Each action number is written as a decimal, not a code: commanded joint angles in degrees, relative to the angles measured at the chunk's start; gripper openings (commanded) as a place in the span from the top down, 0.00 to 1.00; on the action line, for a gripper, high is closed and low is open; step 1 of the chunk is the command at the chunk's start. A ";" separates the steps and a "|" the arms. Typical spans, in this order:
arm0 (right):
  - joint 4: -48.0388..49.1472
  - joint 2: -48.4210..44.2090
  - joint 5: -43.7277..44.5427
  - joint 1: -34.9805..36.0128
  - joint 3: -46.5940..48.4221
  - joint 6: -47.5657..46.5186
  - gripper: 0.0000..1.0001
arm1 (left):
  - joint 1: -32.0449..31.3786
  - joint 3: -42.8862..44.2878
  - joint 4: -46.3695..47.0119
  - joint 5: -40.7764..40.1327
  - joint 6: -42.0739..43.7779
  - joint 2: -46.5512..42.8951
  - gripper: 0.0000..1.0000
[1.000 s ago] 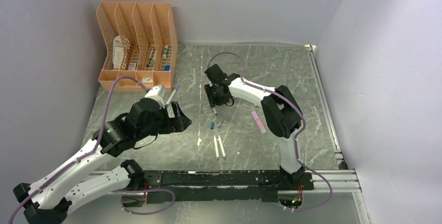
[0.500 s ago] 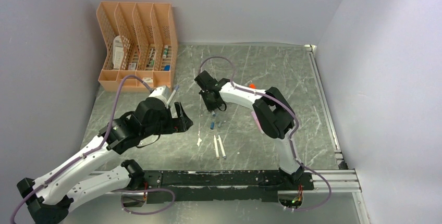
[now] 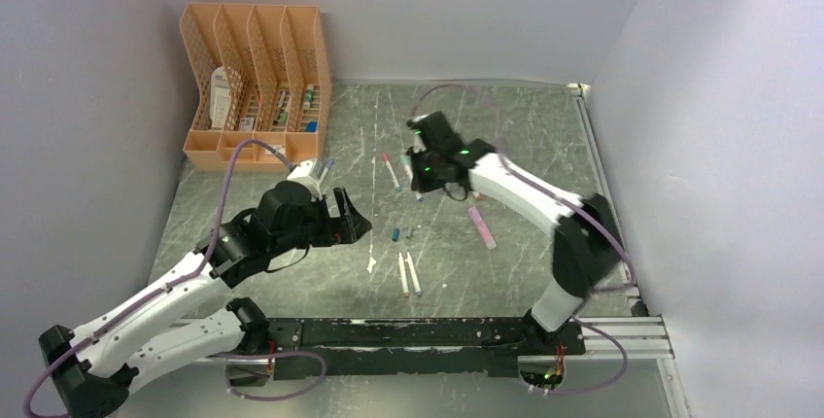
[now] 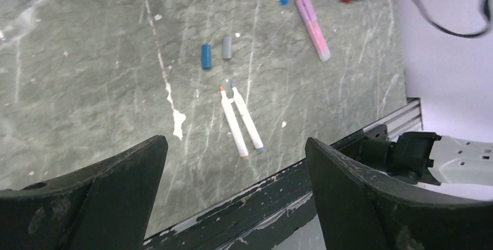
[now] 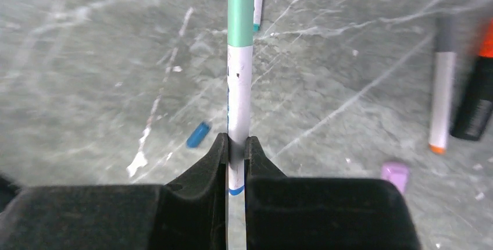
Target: Open the pen caps
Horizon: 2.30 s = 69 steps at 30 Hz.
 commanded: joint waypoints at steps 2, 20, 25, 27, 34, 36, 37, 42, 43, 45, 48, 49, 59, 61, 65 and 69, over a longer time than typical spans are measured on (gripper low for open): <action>4.40 -18.91 -15.18 -5.53 -11.66 3.05 1.00 | 0.09 -4.92 15.83 5.61 -1.82 -0.62 0.00; 30.47 -47.96 -40.64 -5.04 -44.66 26.14 1.00 | -1.45 -20.30 60.42 11.47 -12.26 6.82 0.00; 31.85 -46.61 -39.90 -3.58 -44.51 26.26 1.00 | -1.87 -19.59 61.81 11.11 -12.05 9.48 0.00; 31.89 -45.72 -39.69 -2.98 -44.11 25.97 1.00 | -1.94 -19.13 61.79 10.59 -11.85 9.97 0.01; 32.49 -44.82 -38.24 -0.68 -43.75 26.23 1.00 | -1.98 -17.44 61.36 10.19 -11.36 12.32 0.08; 32.45 -44.92 -37.86 -0.25 -43.65 26.39 1.00 | -2.04 -17.46 61.92 10.22 -11.54 12.73 0.12; 32.40 -45.07 -37.70 -0.12 -43.64 26.45 1.00 | -2.01 -17.44 62.23 10.47 -11.60 12.95 0.15; 31.76 -45.36 -37.10 0.19 -43.64 26.40 1.00 | -2.04 -17.48 63.38 11.63 -11.81 14.20 0.35; 31.66 -45.44 -36.96 0.18 -43.64 26.40 1.00 | -1.99 -17.60 63.61 11.70 -11.89 14.20 0.43; 31.35 -45.60 -36.68 0.22 -43.50 26.28 1.00 | -1.99 -18.03 63.84 11.93 -12.06 14.21 0.53; 30.95 -45.78 -36.29 0.28 -43.35 26.14 1.00 | -2.06 -17.79 63.74 12.64 -12.12 14.65 0.77; 30.79 -45.75 -36.18 0.23 -43.25 26.14 1.00 | -2.06 -17.77 63.86 12.98 -12.23 14.94 0.83; 28.89 -44.39 -34.95 0.27 -41.33 25.26 0.75 | -1.99 -17.77 64.15 14.59 -12.86 16.16 0.93; 28.06 -43.49 -34.31 0.22 -40.34 24.56 0.65 | -2.04 -17.79 63.94 14.65 -12.88 15.95 0.93; 28.02 -41.06 -33.69 0.22 -38.50 23.54 0.61 | -2.00 -17.78 63.85 14.81 -12.93 15.62 0.93; 29.84 -38.22 -34.55 0.35 -37.53 23.35 0.69 | -2.13 -17.95 63.80 14.64 -13.06 15.19 0.93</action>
